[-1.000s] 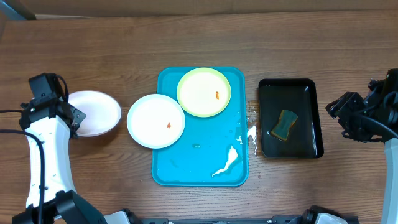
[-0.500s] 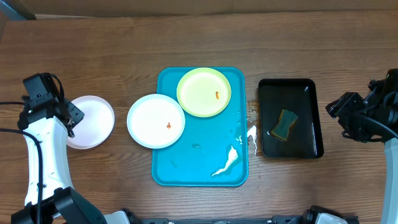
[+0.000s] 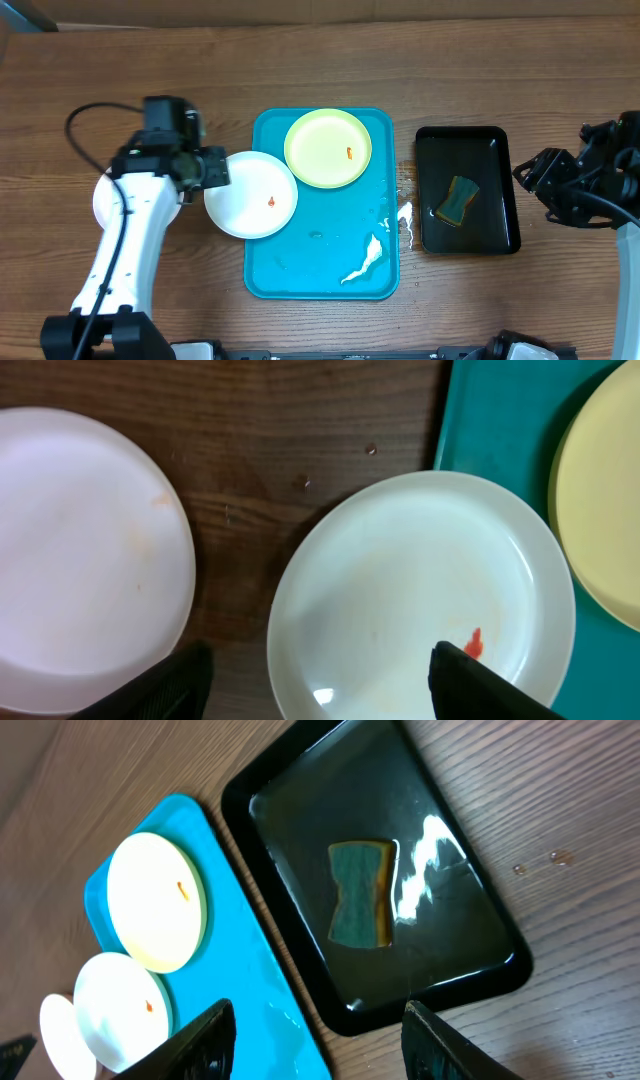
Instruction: Clean dirty plates on tray and stack at the side
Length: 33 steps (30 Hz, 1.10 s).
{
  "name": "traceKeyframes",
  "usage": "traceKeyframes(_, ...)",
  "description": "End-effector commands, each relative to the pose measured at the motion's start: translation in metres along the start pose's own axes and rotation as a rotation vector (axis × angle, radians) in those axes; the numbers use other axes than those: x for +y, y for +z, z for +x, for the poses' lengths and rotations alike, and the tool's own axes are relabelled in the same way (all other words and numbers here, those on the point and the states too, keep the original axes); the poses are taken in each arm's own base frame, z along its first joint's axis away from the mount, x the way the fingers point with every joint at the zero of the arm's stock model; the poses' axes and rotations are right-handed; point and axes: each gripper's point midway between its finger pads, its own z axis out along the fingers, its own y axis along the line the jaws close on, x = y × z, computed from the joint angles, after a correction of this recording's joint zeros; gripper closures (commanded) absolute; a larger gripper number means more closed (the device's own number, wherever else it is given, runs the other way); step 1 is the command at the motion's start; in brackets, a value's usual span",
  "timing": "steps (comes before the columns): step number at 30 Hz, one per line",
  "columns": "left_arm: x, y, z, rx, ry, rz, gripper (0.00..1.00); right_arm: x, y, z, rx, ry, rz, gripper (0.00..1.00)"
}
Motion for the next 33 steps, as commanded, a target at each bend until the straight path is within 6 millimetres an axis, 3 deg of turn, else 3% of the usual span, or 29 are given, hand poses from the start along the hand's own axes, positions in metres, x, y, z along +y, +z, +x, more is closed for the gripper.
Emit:
traceKeyframes(1,0.018,0.021,0.009,0.051,0.066,-0.135,0.3,0.008,0.003,0.004,0.012,-0.039,-0.024,0.45)
traceKeyframes(5,0.02,0.048,0.024,0.149,0.072,-0.142,0.36,0.013,0.004,0.008,0.022,-0.059,-0.029,0.45)
traceKeyframes(7,0.02,0.063,0.034,0.204,0.078,-0.146,0.44,0.016,0.005,0.01,0.028,-0.069,-0.031,0.45)
traceKeyframes(10,0.015,0.076,0.045,0.259,0.085,-0.118,0.65,0.018,0.006,0.011,0.032,-0.079,-0.034,0.44)
traceKeyframes(11,0.011,0.078,0.048,0.271,0.093,-0.094,0.75,0.018,0.006,0.012,0.033,-0.08,-0.035,0.44)
traceKeyframes(12,0.006,0.079,0.05,0.281,0.098,-0.063,0.92,0.019,0.006,0.012,0.032,-0.081,-0.036,0.44)
traceKeyframes(13,0.002,0.078,0.052,0.288,0.095,-0.037,0.96,0.019,0.006,0.011,0.031,-0.082,-0.036,0.44)
traceKeyframes(16,-0.013,0.068,0.052,0.298,0.092,0.053,0.96,0.019,0.006,0.01,0.028,-0.083,-0.037,0.42)
traceKeyframes(22,-0.01,0.03,0.052,0.3,0.092,0.049,0.96,0.018,0.007,0.009,0.025,-0.084,-0.031,0.41)
traceKeyframes(25,-0.023,0.013,0.057,0.304,0.062,0.107,0.96,0.018,0.01,0.008,0.033,-0.087,-0.029,0.41)
traceKeyframes(29,-0.037,0.014,0.066,0.323,0.06,0.116,0.96,0.023,0.02,0.013,0.063,-0.146,-0.032,0.41)
traceKeyframes(33,-0.06,0.028,0.08,0.318,0.128,0.135,0.96,0.03,0.038,0.024,0.119,-0.192,-0.033,0.41)
